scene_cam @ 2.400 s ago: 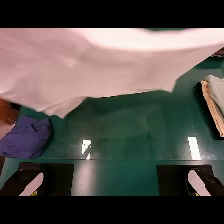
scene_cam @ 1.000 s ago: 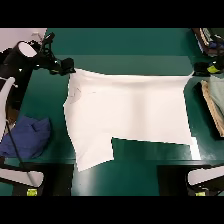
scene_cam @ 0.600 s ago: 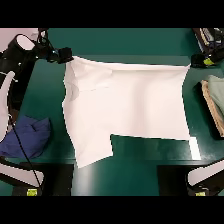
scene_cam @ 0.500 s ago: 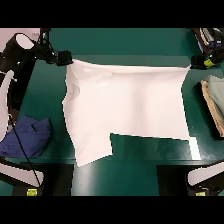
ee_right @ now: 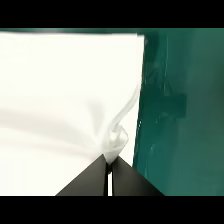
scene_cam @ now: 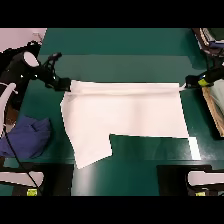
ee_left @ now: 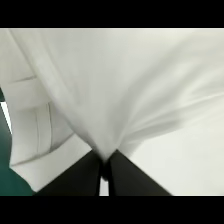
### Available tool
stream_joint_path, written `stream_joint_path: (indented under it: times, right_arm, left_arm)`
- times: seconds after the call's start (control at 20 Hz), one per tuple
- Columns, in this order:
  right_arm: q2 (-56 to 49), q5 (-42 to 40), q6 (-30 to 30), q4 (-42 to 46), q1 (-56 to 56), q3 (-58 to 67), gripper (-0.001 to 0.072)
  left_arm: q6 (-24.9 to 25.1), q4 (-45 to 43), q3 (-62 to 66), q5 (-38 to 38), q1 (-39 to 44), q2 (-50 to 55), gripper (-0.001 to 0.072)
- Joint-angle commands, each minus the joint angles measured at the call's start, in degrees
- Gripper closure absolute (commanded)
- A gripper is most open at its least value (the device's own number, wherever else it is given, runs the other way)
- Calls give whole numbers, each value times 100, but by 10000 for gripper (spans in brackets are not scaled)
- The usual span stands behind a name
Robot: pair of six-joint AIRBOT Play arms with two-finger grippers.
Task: Fold the shirts.
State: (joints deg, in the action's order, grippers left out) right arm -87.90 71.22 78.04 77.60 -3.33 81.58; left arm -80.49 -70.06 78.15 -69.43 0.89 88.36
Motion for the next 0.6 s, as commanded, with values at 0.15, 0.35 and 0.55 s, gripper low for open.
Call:
stream_joint_path:
  times: [0.15,0.35,0.55]
  right_arm:
    - [354,160,-7,-13,-26,-745,373]
    - [907,586,-15,-103,-313,-748,372]
    - [1427,745,-291,-1084,-688,-748,372]
  left_arm:
    - [-332,26,-656,-208,-4,-234,286]
    - [-398,-72,-1196,-610,-4,-1126,285]
    - [-671,144,-3093,-612,-4,-2441,285]
